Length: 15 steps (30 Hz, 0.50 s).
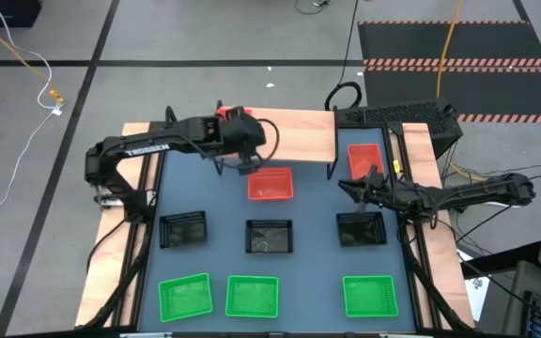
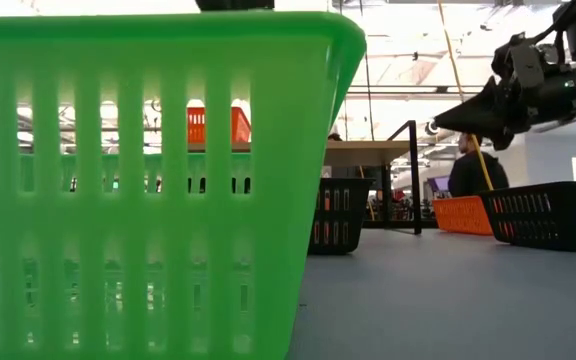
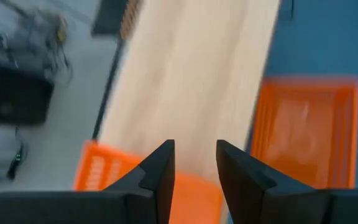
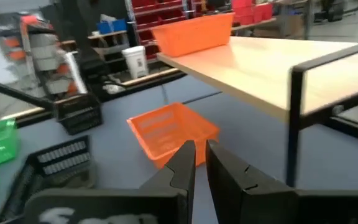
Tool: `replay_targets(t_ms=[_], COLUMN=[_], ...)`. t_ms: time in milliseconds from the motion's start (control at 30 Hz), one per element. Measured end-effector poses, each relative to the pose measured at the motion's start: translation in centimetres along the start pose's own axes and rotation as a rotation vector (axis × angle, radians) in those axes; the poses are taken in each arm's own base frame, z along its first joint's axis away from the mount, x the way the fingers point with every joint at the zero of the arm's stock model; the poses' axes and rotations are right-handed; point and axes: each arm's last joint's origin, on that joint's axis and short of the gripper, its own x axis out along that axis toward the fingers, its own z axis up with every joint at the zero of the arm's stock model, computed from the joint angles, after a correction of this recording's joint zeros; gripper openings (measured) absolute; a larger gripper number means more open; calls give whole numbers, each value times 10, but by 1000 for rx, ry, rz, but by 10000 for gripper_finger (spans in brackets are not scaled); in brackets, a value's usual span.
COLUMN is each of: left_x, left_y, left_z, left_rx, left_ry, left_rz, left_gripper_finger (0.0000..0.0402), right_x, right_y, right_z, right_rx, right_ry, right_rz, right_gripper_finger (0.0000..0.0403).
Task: Stack baskets on shelf by color
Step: Put the left black bin on the shelf
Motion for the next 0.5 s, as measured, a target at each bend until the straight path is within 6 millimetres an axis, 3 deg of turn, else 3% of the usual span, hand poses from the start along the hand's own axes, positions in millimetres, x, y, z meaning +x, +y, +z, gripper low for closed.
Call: replay_targets(t_ms=[167, 500], left_x=[-34, -84], left_y=[4, -8], left_z=[8, 6], left_rx=[-35, -127], left_ry=[-170, -300], left_rz=[14, -52], left_gripper_finger=[122, 122], right_x=[0, 0], right_y=[-2, -3], right_z=[4, 0], right_rx=[-14, -51], right_ry=[-50, -11], right_rz=[-79, -92], right_gripper_finger=[32, 32])
